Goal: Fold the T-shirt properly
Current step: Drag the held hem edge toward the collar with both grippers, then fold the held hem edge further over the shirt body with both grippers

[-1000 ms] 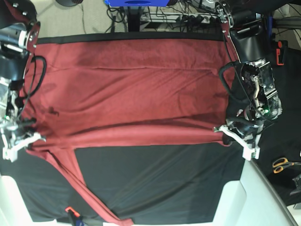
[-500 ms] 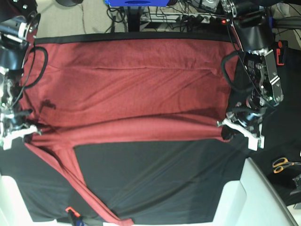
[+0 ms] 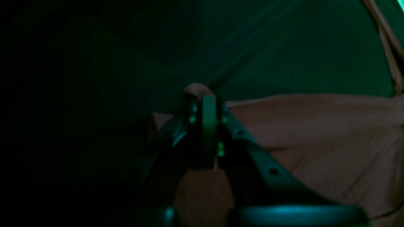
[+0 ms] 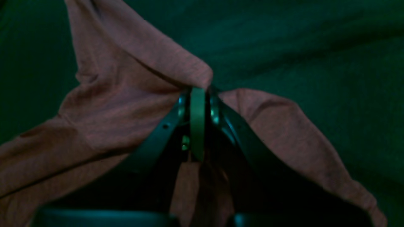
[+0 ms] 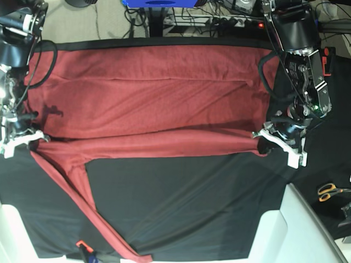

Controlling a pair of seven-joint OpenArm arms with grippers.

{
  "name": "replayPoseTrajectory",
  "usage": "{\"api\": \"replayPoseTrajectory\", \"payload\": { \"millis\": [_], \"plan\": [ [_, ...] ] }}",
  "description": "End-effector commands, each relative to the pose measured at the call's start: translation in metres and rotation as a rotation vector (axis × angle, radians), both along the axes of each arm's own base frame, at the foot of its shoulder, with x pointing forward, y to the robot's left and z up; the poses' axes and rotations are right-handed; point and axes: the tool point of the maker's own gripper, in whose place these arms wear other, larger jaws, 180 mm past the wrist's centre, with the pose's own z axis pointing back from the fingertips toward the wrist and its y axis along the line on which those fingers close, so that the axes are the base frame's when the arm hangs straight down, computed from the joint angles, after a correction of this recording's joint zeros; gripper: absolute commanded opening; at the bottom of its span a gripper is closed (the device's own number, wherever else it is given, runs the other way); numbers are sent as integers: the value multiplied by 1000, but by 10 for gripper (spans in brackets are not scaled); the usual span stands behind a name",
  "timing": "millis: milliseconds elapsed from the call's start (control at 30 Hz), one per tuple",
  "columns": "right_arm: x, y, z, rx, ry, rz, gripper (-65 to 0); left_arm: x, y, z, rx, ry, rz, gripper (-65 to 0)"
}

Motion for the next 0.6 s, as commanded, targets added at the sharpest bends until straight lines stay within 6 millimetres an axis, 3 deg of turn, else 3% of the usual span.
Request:
{"api": "replayPoseTrajectory", "payload": {
  "millis": [0, 267, 567],
  "plan": [
    [10, -9, 16, -17, -41, -1, -650, 8, 4, 15, 11, -48, -4, -650],
    [6, -21, 27, -71, 3, 39, -650, -19, 2, -10, 39, 61, -51, -650],
    [-5, -27, 31, -160, 76, 88, -650, -24, 1, 3, 76, 76, -83, -650]
  ]
}}
